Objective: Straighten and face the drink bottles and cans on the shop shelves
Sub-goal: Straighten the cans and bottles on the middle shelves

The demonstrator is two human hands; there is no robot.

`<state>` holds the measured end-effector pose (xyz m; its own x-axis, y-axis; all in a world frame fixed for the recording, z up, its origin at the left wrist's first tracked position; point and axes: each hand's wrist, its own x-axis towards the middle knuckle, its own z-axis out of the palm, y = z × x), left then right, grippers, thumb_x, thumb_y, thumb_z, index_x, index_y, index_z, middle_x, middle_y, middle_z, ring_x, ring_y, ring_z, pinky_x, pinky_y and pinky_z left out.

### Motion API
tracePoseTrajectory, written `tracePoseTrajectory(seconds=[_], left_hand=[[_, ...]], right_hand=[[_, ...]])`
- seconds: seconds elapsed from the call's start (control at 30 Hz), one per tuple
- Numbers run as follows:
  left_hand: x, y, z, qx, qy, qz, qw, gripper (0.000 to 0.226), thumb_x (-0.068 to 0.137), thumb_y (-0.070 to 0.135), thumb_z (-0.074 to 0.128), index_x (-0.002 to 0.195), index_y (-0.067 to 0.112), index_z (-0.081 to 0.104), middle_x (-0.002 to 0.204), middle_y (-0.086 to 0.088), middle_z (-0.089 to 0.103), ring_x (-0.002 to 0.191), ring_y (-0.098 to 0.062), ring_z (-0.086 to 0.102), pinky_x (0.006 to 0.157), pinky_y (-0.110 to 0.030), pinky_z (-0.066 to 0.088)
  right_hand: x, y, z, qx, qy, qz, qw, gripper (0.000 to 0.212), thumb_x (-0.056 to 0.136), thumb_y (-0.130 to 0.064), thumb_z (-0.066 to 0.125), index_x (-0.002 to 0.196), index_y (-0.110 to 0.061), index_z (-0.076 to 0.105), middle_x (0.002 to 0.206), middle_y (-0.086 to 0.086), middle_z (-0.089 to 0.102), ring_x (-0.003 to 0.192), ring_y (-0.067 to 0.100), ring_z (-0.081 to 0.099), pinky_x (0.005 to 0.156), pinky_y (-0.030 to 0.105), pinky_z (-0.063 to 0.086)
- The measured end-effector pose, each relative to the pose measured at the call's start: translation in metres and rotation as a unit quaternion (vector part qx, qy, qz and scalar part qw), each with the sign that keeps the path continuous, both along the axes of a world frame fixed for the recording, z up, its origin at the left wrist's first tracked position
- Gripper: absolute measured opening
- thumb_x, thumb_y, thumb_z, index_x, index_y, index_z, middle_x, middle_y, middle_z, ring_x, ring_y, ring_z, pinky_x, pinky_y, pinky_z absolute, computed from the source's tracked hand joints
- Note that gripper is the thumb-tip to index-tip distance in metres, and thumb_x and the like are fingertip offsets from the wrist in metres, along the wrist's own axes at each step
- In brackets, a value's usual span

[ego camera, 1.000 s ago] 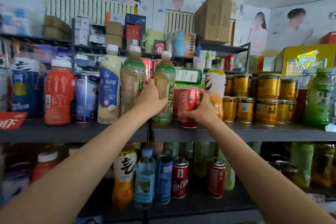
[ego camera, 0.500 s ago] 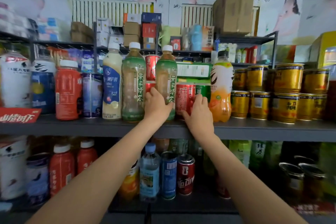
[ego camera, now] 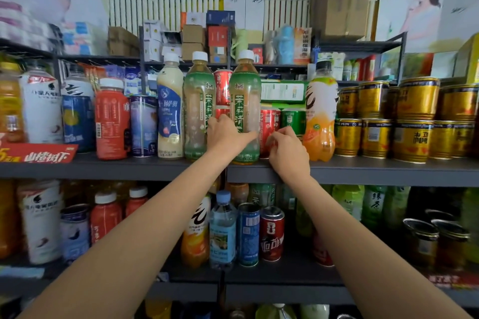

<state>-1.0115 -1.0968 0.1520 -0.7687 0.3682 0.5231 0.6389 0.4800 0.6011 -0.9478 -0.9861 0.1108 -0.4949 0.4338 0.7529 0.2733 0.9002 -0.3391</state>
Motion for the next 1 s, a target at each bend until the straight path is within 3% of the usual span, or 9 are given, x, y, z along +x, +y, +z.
tracePoseTrajectory(seconds=[0.2,0.4,0.47,0.57,0.67,0.7,0.77,0.93,1.0], left_hand=[[0.004,-0.009,-0.001,0.054,-0.038,-0.059,0.996,0.071,0.082,0.042,0.067,0.131,0.003,0.033,0.127,-0.01,0.05,0.109,-0.024,0.05,0.079,-0.03,0.039],[0.003,-0.021,-0.001,0.096,-0.079,-0.114,0.986,0.072,0.079,0.037,0.072,0.132,0.005,0.035,0.114,-0.004,0.049,0.103,-0.02,0.048,0.083,-0.031,0.041],[0.002,-0.028,-0.004,0.119,-0.083,-0.142,0.979,0.074,0.076,0.036,0.074,0.133,0.007,0.036,0.123,-0.003,0.05,0.11,-0.02,0.049,0.092,-0.035,0.044],[0.004,-0.041,-0.009,0.112,-0.062,-0.187,0.974,0.085,0.073,0.038,0.076,0.139,0.01,0.031,0.141,-0.005,0.043,0.127,-0.022,0.043,0.105,-0.043,0.038],[0.015,-0.055,-0.014,0.092,-0.052,-0.271,0.957,0.089,0.068,0.047,0.076,0.139,0.015,0.031,0.143,-0.001,0.042,0.13,-0.018,0.041,0.108,-0.045,0.036],[0.02,-0.059,-0.016,0.077,-0.052,-0.303,0.948,0.087,0.067,0.048,0.075,0.137,0.018,0.034,0.142,-0.001,0.045,0.129,-0.017,0.044,0.107,-0.045,0.038],[0.033,-0.061,-0.023,0.043,-0.057,-0.372,0.925,0.077,0.072,0.04,0.073,0.136,0.02,0.035,0.137,0.0,0.05,0.123,-0.012,0.05,0.105,-0.038,0.041],[0.055,-0.047,-0.057,-0.072,-0.058,-0.485,0.869,0.063,0.08,0.025,0.072,0.121,0.048,0.031,0.122,0.027,0.047,0.11,0.012,0.05,0.094,-0.009,0.041],[0.057,-0.034,-0.082,-0.11,-0.055,-0.494,0.861,0.064,0.08,0.019,0.072,0.122,0.043,0.031,0.119,0.027,0.044,0.109,0.01,0.049,0.093,-0.005,0.038]], right_hand=[[-0.001,0.0,0.002,-0.026,-0.045,-0.007,0.999,0.024,0.086,-0.004,0.052,0.104,-0.013,0.066,0.122,0.004,0.055,0.101,0.027,0.056,0.076,0.036,0.047],[-0.002,0.008,0.004,-0.047,-0.058,0.008,0.997,0.025,0.085,-0.002,0.054,0.1,-0.016,0.069,0.12,0.007,0.056,0.103,0.027,0.056,0.078,0.034,0.046],[-0.002,0.01,0.004,-0.044,-0.055,0.021,0.997,0.027,0.085,0.0,0.052,0.1,-0.013,0.07,0.121,0.008,0.057,0.106,0.027,0.056,0.084,0.034,0.047],[0.014,0.002,0.005,-0.093,0.11,0.093,0.985,0.03,0.089,0.003,0.046,0.099,-0.011,0.07,0.113,0.007,0.064,0.101,0.015,0.058,0.087,0.022,0.047],[0.045,-0.021,0.018,-0.175,0.246,0.282,0.911,0.016,0.093,-0.017,0.05,0.089,-0.019,0.065,0.09,-0.001,0.067,0.077,0.004,0.06,0.072,0.021,0.048],[0.057,-0.03,0.024,-0.186,0.236,0.337,0.893,0.013,0.09,-0.029,0.053,0.091,-0.021,0.064,0.086,-0.003,0.066,0.074,0.005,0.061,0.068,0.021,0.048],[0.079,-0.042,0.034,-0.162,0.158,0.37,0.901,0.029,0.081,-0.045,0.061,0.101,-0.023,0.06,0.092,-0.007,0.065,0.081,0.005,0.063,0.069,0.016,0.049],[0.125,-0.039,0.015,-0.133,-0.032,0.289,0.947,0.043,0.065,-0.051,0.076,0.098,-0.028,0.061,0.095,-0.01,0.07,0.089,0.0,0.065,0.079,0.016,0.051],[0.135,-0.028,-0.004,-0.148,-0.116,0.249,0.95,0.05,0.058,-0.052,0.074,0.1,-0.028,0.061,0.098,-0.01,0.069,0.09,0.001,0.065,0.084,0.022,0.052]])
